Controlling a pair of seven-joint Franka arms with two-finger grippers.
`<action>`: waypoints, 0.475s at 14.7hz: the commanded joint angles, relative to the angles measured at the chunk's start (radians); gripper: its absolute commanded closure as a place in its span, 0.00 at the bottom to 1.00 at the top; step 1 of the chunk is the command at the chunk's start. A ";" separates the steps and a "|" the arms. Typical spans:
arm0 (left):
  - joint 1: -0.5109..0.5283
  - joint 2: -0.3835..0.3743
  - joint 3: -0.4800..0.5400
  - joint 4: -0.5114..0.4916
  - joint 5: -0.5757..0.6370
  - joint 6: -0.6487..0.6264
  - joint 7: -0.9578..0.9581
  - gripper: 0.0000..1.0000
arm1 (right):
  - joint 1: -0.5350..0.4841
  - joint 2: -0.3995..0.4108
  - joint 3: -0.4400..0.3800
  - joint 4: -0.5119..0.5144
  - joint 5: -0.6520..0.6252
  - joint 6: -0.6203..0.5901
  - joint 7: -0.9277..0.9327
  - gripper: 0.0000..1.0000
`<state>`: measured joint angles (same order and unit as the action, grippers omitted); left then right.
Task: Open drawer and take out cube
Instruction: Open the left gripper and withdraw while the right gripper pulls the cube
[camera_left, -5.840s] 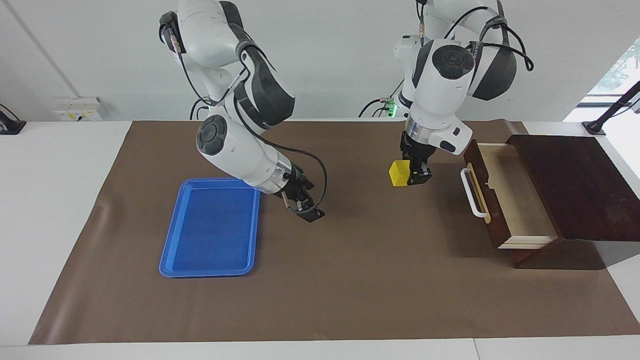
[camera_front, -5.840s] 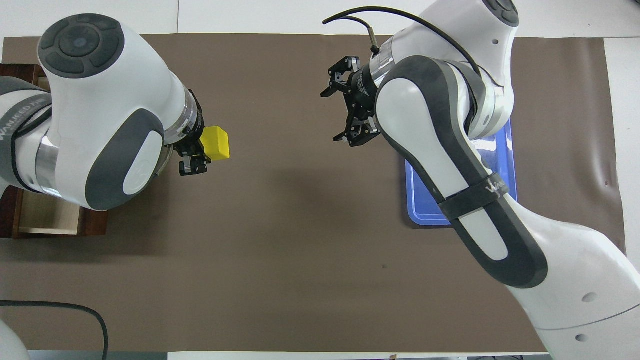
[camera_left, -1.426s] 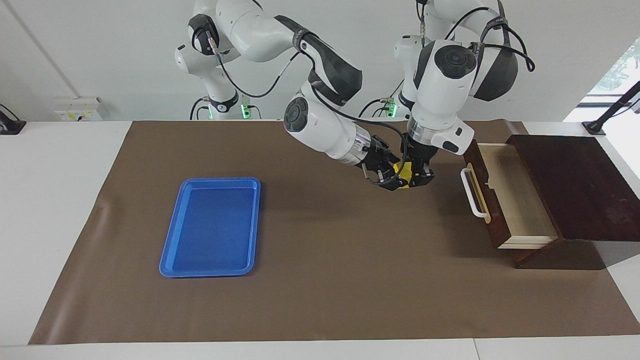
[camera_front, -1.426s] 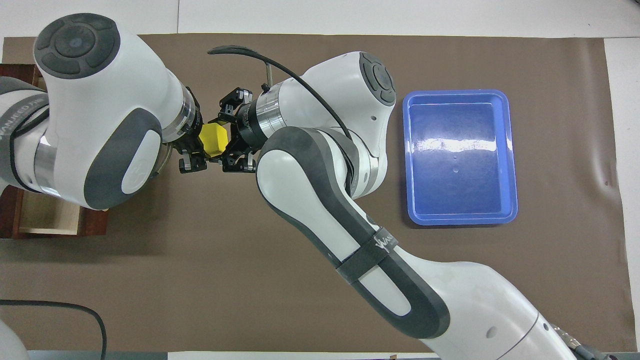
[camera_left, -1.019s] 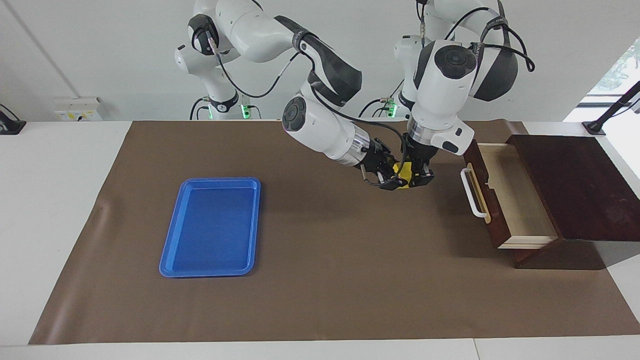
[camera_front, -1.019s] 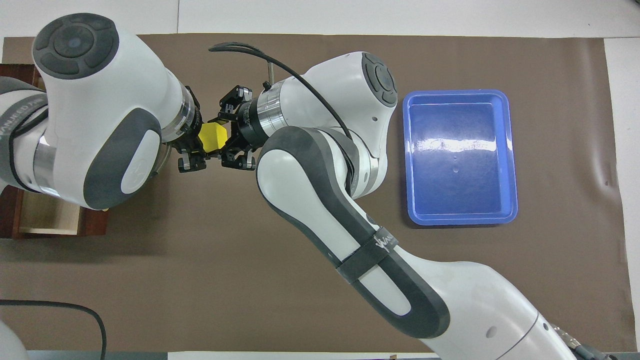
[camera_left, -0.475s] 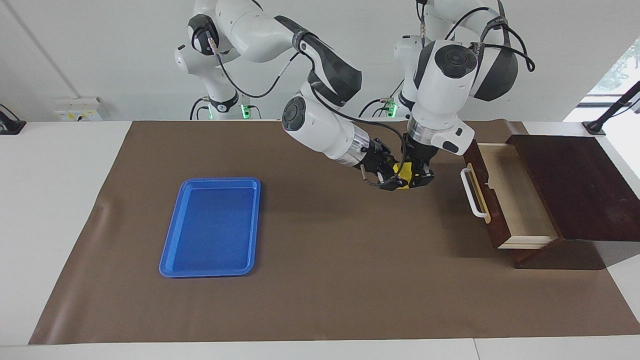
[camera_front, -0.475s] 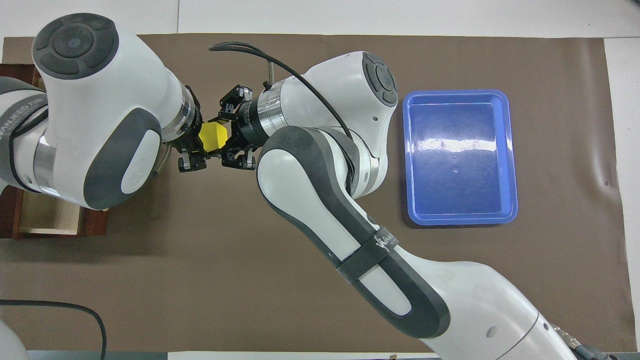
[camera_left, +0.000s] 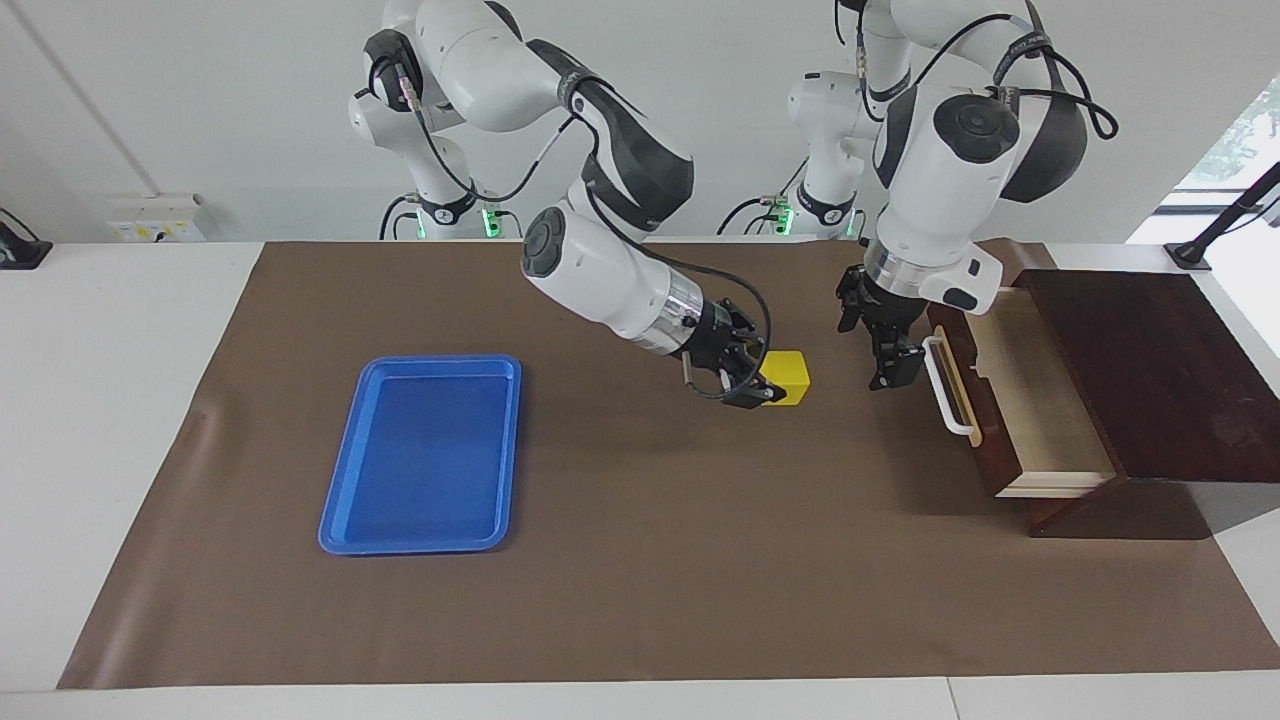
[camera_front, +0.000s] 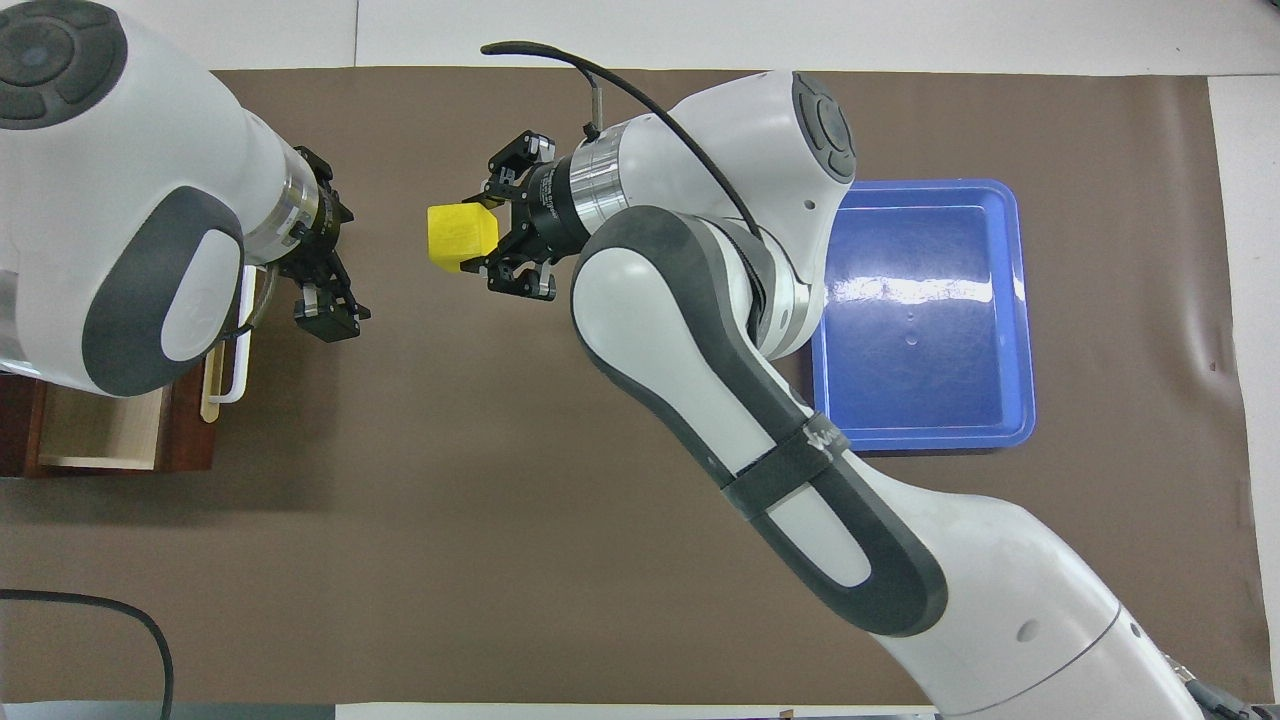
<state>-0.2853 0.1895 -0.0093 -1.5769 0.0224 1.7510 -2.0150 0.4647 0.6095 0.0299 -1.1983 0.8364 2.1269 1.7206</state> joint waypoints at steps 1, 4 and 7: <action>0.055 -0.073 -0.004 -0.142 -0.009 0.083 0.076 0.00 | -0.127 -0.051 0.010 -0.053 0.006 -0.070 -0.094 1.00; 0.126 -0.104 -0.004 -0.250 -0.006 0.189 0.183 0.00 | -0.292 -0.069 0.010 -0.090 0.007 -0.171 -0.283 1.00; 0.173 -0.105 -0.003 -0.293 -0.001 0.229 0.286 0.00 | -0.411 -0.108 0.008 -0.196 0.007 -0.177 -0.378 1.00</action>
<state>-0.1439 0.1272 -0.0065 -1.8013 0.0225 1.9342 -1.7984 0.1107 0.5661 0.0242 -1.2691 0.8362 1.9397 1.4197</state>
